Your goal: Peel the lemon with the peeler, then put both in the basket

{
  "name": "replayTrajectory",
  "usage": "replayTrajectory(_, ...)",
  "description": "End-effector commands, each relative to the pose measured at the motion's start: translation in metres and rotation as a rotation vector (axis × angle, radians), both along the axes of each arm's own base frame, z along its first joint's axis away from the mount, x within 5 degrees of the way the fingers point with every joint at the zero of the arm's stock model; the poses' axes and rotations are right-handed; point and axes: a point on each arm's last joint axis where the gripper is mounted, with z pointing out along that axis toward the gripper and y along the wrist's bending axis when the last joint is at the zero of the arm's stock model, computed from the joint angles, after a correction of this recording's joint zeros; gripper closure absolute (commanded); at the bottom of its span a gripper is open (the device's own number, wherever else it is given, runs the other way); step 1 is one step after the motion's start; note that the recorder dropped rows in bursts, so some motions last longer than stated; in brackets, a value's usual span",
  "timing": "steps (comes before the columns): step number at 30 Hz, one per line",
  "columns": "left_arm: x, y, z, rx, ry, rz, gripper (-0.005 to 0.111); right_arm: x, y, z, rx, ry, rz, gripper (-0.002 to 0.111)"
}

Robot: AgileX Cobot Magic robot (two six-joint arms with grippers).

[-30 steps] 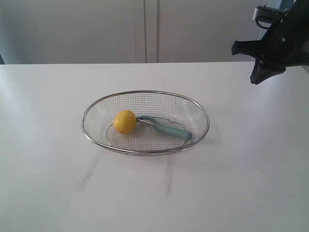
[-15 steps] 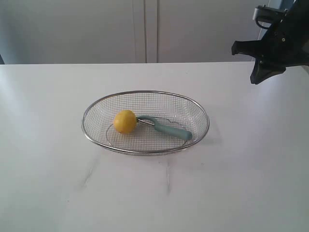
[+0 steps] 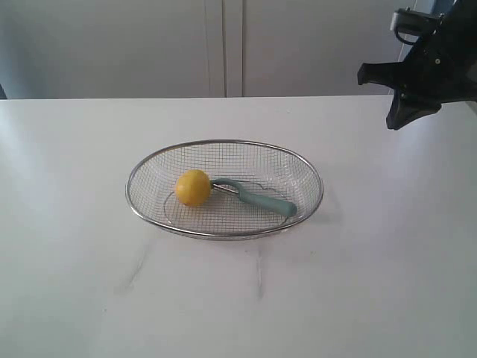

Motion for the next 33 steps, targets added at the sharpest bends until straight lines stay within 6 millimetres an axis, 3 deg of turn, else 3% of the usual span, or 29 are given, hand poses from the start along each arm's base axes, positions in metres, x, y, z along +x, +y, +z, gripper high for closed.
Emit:
replayTrajectory(1, 0.0, 0.0, -0.001, -0.004, -0.003, 0.002, 0.107, -0.001, -0.004, 0.008, 0.001, -0.031, -0.011, 0.108)
replayTrajectory(22, 0.0, 0.0, -0.001, -0.004, -0.003, 0.002, 0.107, -0.001, -0.004, 0.01, 0.003, -0.041, -0.013, 0.108)
replayTrajectory(33, 0.0, 0.0, -0.001, -0.004, -0.003, 0.002, 0.107, -0.014, -0.004, 0.04, 0.006, -0.125, -0.012, 0.108)
